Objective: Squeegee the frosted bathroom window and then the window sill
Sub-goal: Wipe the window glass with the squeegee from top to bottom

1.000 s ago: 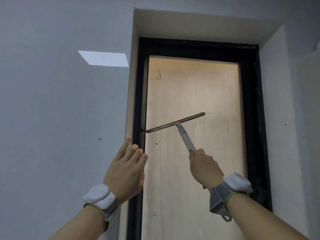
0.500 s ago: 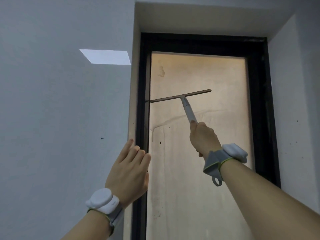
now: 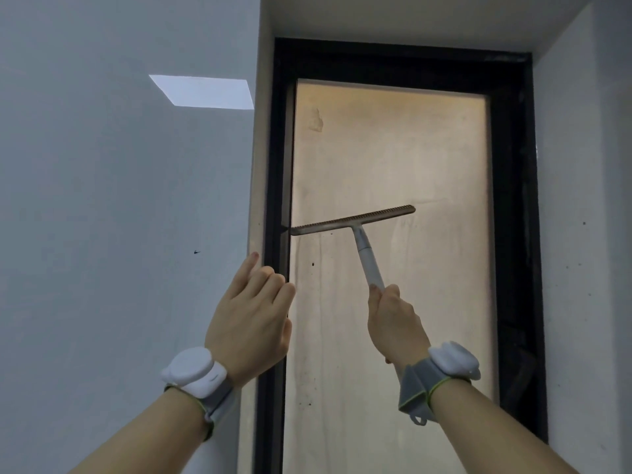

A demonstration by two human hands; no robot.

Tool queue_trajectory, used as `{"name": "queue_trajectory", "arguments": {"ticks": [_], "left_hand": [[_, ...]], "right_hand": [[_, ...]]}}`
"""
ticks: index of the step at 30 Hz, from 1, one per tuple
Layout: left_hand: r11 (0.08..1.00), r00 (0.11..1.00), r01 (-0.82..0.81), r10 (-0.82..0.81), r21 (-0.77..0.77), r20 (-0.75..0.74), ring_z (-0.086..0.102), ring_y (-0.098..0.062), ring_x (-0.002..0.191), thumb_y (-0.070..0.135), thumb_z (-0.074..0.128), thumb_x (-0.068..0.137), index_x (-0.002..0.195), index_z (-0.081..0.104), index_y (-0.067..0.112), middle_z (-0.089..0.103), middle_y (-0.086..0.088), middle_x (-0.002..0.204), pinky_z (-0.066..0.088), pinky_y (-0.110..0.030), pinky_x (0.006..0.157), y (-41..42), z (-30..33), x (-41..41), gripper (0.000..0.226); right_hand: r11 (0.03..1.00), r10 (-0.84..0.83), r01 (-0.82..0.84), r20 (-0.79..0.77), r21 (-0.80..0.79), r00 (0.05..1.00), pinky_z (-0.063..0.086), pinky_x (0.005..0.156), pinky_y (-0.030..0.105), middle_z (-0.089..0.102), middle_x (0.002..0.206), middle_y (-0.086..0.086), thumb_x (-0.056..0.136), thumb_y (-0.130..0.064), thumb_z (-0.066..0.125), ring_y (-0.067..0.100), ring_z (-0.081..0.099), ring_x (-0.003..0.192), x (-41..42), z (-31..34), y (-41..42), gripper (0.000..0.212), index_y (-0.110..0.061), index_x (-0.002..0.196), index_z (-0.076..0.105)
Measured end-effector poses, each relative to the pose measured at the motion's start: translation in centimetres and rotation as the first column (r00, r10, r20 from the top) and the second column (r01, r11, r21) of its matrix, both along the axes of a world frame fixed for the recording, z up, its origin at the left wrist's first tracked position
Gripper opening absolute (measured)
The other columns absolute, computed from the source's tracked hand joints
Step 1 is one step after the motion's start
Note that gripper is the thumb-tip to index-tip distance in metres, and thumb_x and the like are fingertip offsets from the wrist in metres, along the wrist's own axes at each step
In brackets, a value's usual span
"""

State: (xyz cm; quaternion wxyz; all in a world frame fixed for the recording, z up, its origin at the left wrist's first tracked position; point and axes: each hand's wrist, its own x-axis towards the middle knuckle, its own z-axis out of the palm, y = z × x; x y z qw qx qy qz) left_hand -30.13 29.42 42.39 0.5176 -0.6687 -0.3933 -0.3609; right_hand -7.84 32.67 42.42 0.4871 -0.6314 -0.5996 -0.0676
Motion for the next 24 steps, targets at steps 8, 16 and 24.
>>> {"name": "queue_trajectory", "arguments": {"ticks": [8, 16, 24], "left_hand": [[0.997, 1.000, 0.020, -0.020, -0.069, 0.000, 0.058, -0.029, 0.104, 0.012, 0.035, 0.079, 0.091, 0.061, 0.009, 0.057, -0.004, 0.095, 0.024, -0.053, 0.120, -0.4, -1.7, 1.0, 0.028], [0.994, 0.998, -0.056, 0.056, -0.093, 0.000, 0.056, -0.032, 0.100, 0.016, 0.022, 0.086, 0.093, 0.059, 0.010, 0.058, -0.006, 0.093, 0.026, -0.048, 0.118, 0.3, -2.1, 0.9, 0.039], [0.995, 0.997, -0.064, 0.067, -0.078, 0.031, 0.054, -0.030, 0.093, 0.015, 0.026, 0.086, 0.090, 0.058, 0.011, 0.056, -0.006, 0.090, 0.030, -0.045, 0.113, 0.6, -2.4, 0.9, 0.033]], "right_hand": [[0.994, 0.009, -0.005, 0.039, -0.106, 0.999, 0.030, 0.042, 0.028, 0.054, 0.072, -0.002, 0.104, -0.048, 0.024, 0.014, 0.052, 0.056, 1.2, -3.8, -2.5, 0.037, -0.019, 0.086, 0.037], [0.999, 0.033, -0.033, -0.002, -0.032, 0.999, 0.046, 0.047, 0.033, 0.054, 0.073, 0.001, 0.104, -0.049, 0.023, 0.019, 0.055, 0.059, 2.7, -0.2, -3.1, 0.040, -0.018, 0.088, 0.041], [0.999, 0.032, -0.028, -0.150, 0.034, 0.988, 0.045, 0.039, 0.029, 0.062, 0.088, 0.012, 0.103, -0.052, 0.019, 0.033, 0.064, 0.068, 4.9, 6.5, -1.3, 0.051, -0.009, 0.104, 0.047]]}}
